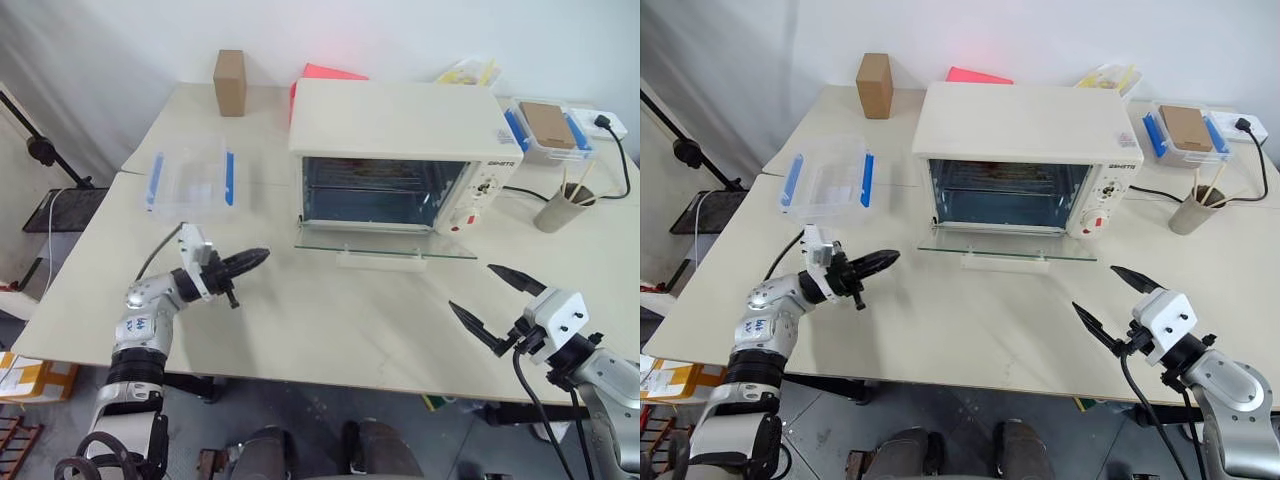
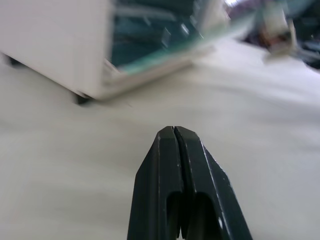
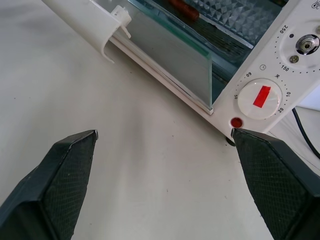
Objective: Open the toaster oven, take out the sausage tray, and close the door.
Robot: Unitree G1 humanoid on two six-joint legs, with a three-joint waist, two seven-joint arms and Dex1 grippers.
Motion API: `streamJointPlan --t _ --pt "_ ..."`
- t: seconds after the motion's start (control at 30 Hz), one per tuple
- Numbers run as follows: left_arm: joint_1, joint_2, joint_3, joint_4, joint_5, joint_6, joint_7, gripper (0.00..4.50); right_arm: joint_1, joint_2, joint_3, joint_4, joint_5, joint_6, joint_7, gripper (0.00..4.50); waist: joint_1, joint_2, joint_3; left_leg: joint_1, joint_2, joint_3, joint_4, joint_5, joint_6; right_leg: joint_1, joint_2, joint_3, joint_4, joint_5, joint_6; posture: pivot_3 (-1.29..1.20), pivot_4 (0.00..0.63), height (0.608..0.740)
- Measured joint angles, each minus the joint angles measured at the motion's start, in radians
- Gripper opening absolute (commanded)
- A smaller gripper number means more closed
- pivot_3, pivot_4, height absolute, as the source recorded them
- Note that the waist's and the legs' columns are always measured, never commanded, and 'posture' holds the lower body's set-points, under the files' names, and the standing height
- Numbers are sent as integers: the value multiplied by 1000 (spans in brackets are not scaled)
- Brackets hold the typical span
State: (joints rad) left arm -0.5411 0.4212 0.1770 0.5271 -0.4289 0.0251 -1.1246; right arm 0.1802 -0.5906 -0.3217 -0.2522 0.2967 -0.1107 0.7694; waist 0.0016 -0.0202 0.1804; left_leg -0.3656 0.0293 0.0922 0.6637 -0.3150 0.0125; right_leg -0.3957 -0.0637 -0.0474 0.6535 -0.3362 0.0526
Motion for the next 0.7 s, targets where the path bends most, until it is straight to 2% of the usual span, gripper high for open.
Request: streamJointPlan --t 0.2,0.33,0.53,0.7 --pt "-175 -77 -33 1 -15 52 1 10 86 4 -13 -74 27 12 -13 4500 3 0 0 -2 0 0 1 2 -4 0 1 -1 0 0 0 0 150 740" --pt "-273 -137 -91 75 35 40 23 10 150 22 -61 -111 43 23 -46 4500 -1 0 0 -2 -1 1 1 2 -3 0 1 0 -1 0 1 0 150 740" --pt "-254 -172 -172 118 109 -19 -7 10 221 60 -118 -136 39 11 -97 4500 -3 0 0 -1 0 1 0 3 -5 -1 2 0 -1 0 1 0 150 740" --pt "-239 -173 -185 109 119 -21 -17 10 239 62 -128 -159 35 -12 -111 4500 -3 0 0 -1 0 1 0 2 -4 0 2 1 -2 0 1 0 150 740"
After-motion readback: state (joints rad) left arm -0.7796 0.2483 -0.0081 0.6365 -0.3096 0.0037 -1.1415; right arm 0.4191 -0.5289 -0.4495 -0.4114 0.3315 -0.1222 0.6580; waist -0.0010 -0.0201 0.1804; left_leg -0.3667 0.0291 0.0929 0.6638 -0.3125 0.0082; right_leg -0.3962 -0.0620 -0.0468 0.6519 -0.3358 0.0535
